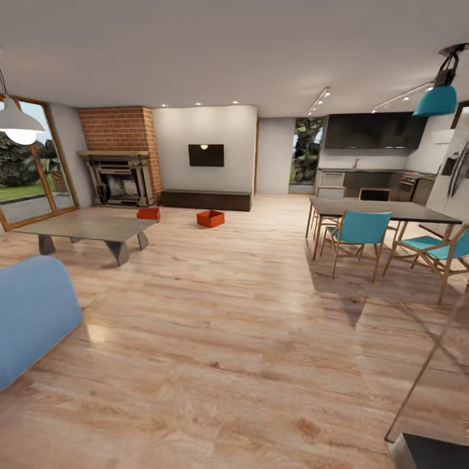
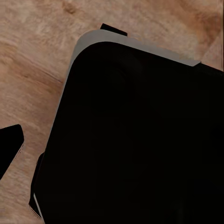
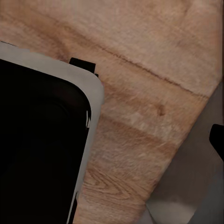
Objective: Move the two storage containers from the living room to the garage. In the garage, place one container on the floor and stack the other container on top of it (either order is fine).
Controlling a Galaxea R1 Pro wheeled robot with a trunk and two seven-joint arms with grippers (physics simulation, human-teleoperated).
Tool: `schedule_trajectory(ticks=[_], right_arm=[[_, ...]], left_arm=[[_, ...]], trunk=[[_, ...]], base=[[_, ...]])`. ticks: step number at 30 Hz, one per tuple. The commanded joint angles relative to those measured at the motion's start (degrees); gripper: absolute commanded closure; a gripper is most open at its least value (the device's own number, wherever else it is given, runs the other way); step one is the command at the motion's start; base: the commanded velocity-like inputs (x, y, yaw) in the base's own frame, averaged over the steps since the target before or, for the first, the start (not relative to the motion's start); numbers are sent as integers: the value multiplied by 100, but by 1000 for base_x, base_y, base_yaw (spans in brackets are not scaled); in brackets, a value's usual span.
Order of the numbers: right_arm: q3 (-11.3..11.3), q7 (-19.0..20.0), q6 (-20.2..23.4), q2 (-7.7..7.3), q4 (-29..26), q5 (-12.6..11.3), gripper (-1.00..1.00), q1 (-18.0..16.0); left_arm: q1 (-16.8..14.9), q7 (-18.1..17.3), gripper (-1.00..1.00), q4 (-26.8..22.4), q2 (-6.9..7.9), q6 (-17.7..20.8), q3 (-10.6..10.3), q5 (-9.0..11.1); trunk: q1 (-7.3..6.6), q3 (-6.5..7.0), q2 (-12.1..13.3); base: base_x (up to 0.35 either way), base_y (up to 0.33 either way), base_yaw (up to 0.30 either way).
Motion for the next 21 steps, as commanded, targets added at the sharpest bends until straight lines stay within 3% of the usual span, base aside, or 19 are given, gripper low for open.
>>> schedule_trajectory(ticks=[1, 8, 21], right_arm=[[49, -10, -16, 0, 4, -50, -100, -4], [56, -10, -23, -6, 4, -34, -100, -4], [58, -10, -46, -7, 4, 249, -100, -4]], left_arm=[[-1, 4, -100, 0, -1, -13, 31, 5], [0, 4, -100, 1, 0, -7, 31, 6], [2, 4, -100, -1, -1, -9, 31, 3]], trunk=[[3, -6, -3], [3, -6, -3], [3, -6, -3]], base=[[326, 0, -281], [326, 0, -261], [326, 0, -25]])
